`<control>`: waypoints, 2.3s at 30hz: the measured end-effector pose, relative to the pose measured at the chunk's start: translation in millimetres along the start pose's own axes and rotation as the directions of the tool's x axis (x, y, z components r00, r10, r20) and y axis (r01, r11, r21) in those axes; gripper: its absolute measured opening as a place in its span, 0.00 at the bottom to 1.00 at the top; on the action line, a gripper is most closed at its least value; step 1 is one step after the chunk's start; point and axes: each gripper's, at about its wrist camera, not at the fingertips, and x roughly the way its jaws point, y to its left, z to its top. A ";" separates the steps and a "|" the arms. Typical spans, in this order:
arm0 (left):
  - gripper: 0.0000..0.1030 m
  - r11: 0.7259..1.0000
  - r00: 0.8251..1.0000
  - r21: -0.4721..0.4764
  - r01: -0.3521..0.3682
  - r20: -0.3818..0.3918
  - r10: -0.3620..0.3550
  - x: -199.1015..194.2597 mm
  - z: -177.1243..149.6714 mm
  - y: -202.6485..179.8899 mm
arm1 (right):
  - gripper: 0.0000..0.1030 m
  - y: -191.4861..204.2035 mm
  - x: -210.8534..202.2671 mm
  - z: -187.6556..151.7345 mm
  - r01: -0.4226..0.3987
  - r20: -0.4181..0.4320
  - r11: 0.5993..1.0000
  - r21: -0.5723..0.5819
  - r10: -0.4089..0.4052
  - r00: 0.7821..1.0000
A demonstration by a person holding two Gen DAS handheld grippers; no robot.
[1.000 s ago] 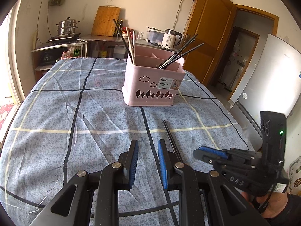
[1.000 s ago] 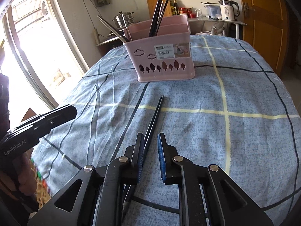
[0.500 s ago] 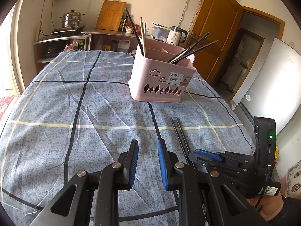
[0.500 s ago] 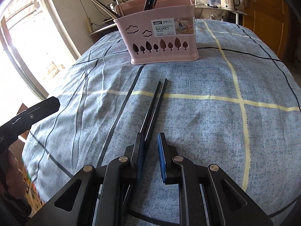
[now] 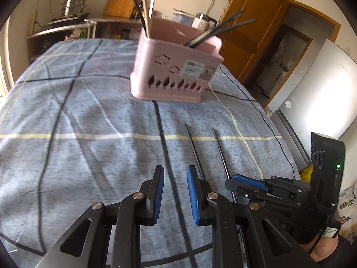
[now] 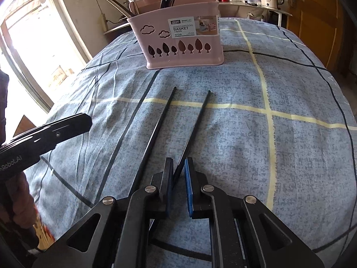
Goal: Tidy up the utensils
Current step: 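Close the left tool on one black chopstick while the right tool grasps the other, then lift the black chopsticks upright with both tools and carry them over the basket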
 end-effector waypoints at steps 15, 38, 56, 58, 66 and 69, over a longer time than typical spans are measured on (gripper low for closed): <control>0.07 0.990 0.993 0.112 -0.090 -0.071 0.099 52.3 -3.6 -42.0 | 0.10 -40.3 -16.2 -3.7 0.027 0.008 0.997 0.070 -0.028 1.000; 0.06 0.973 0.969 0.103 -0.205 -0.115 0.217 46.6 14.5 -9.6 | 0.10 -49.6 3.6 27.0 0.065 0.000 0.990 0.122 -0.065 0.998; 0.05 0.984 0.986 0.077 -0.159 -0.034 0.162 10.9 50.8 -16.2 | 0.06 -40.5 -30.5 46.3 -0.005 0.093 0.996 0.087 -0.003 0.996; 0.05 0.985 0.988 0.079 -0.153 -0.002 0.153 -1.6 59.9 -18.9 | 0.05 -38.0 -40.1 52.6 -0.013 0.121 0.997 0.079 0.004 0.993; 0.05 0.987 0.987 0.094 -0.132 0.103 0.122 -44.0 91.4 -27.7 | 0.05 -28.8 -83.2 79.9 -0.027 0.248 0.999 0.039 0.016 0.969; 0.05 0.987 0.984 0.105 -0.126 0.142 0.110 -57.9 102.0 -30.5 | 0.05 -25.4 -96.3 87.8 -0.025 0.289 0.999 0.021 0.018 0.957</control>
